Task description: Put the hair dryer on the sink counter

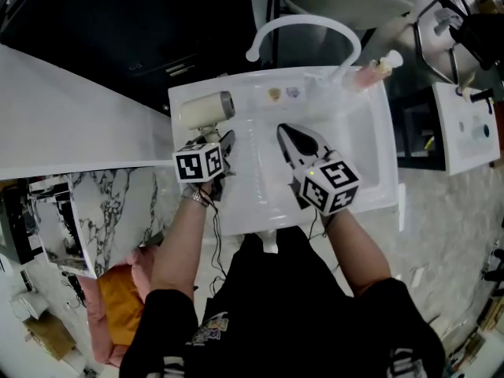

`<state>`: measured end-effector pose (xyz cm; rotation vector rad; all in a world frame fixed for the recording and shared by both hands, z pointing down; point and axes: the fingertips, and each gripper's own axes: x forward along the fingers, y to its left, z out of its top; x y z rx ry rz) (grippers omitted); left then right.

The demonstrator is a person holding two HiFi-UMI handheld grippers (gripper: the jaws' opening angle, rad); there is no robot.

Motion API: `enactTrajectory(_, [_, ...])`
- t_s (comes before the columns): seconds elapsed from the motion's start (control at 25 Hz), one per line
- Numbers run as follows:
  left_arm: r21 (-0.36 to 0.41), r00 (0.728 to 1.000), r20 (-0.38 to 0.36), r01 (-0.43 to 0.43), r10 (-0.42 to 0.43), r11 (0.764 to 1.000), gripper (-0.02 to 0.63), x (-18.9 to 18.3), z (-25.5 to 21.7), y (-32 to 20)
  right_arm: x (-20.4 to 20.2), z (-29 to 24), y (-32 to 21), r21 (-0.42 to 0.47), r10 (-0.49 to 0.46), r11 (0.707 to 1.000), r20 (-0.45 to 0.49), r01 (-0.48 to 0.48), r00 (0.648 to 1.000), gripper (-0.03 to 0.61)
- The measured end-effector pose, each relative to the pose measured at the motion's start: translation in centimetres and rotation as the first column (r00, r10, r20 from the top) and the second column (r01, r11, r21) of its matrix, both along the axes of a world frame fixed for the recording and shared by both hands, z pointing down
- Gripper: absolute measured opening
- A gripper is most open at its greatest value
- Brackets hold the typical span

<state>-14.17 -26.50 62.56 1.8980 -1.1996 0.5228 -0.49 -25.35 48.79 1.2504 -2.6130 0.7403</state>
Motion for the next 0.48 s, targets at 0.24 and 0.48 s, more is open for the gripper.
enactTrajectory(0.24, [-0.061,1.0,0.03,0.002,0.0,0.998,0.189,0.2,2.7,-1.2,0.5,2.1,-1.4,-0.045,-0.016,0.999,-0.009,0.015,1.0,-0.002])
enactTrajectory(0.48, [-0.111,0.998,0.059,0.009,-0.003,0.994,0.189,0.2,4.7,-2.4,0.0,4.0,-2.7,-0.082,-0.04,0.996,-0.009,0.039,0.999,-0.002])
